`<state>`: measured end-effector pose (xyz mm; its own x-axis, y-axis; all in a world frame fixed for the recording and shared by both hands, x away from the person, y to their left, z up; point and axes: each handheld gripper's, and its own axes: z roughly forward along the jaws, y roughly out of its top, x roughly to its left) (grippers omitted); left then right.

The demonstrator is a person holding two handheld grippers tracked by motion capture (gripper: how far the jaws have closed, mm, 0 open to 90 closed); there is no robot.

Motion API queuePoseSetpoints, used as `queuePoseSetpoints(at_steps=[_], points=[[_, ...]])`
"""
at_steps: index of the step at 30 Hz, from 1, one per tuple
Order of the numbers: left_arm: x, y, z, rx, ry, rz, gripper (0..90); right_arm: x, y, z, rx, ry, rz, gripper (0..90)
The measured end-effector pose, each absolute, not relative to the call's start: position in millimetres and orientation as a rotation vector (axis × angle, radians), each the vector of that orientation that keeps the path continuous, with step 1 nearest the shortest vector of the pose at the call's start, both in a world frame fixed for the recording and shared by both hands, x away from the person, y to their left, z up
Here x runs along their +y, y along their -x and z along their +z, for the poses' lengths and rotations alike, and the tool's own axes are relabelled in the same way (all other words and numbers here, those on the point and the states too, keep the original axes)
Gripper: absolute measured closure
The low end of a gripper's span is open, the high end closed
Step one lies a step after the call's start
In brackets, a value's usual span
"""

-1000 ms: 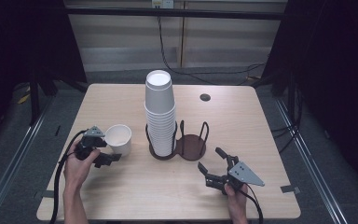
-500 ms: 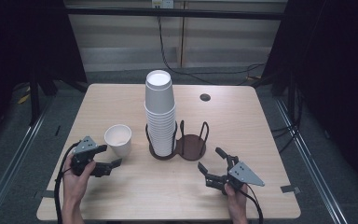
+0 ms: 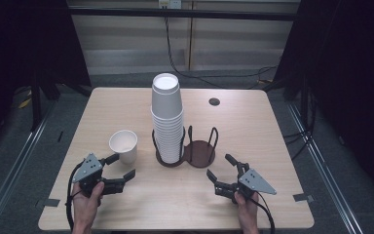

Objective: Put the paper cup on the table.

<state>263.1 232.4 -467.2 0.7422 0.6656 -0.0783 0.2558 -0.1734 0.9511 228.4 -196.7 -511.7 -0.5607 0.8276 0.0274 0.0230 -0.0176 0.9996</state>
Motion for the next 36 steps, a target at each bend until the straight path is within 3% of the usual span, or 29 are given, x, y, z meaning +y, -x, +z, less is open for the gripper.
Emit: queuePoseSetpoints(at_steps=[15,24,28,36], points=[[186,-252,-485,0.699,-1.585,0.495,15.4,-197,-228,-512,1.636,-0.896,1.645,14.4],[153,-252,-495,0.649,-1.623,0.505,15.4,-197,-228,-512,1.636,-0.896,1.645,14.3],[148,-253,-506,0.665,-1.620,0.487,15.2,-197,-228,-512,1.636,-0.896,1.645,14.2],[151,-242,-510,0.637,-1.496,0.569,15.1,-197,-228,-512,1.635,-0.895,1.643,14.2]])
